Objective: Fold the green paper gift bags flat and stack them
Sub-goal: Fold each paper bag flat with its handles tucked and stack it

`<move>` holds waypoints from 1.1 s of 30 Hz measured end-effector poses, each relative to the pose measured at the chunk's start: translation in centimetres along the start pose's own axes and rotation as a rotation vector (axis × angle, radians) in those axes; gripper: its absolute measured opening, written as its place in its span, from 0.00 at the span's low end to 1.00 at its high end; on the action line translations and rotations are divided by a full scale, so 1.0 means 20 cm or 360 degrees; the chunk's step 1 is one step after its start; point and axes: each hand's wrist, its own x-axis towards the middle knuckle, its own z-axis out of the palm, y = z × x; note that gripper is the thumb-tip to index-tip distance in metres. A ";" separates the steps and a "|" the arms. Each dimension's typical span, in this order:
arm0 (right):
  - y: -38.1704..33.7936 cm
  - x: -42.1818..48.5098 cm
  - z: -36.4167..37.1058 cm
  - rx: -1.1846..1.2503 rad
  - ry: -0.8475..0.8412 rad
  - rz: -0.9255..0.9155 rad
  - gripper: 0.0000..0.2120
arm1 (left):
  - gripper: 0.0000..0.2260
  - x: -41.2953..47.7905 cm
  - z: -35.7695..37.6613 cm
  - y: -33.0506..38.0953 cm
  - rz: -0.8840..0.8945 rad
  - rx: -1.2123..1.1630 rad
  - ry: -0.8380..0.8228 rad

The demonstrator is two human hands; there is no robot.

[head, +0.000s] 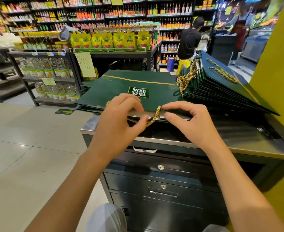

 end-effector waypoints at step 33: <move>-0.37 0.19 0.32 -0.1458 -0.0405 -0.0200 0.23 | 0.14 0.05 -0.30 -0.16 -0.1444 -0.1973 0.0402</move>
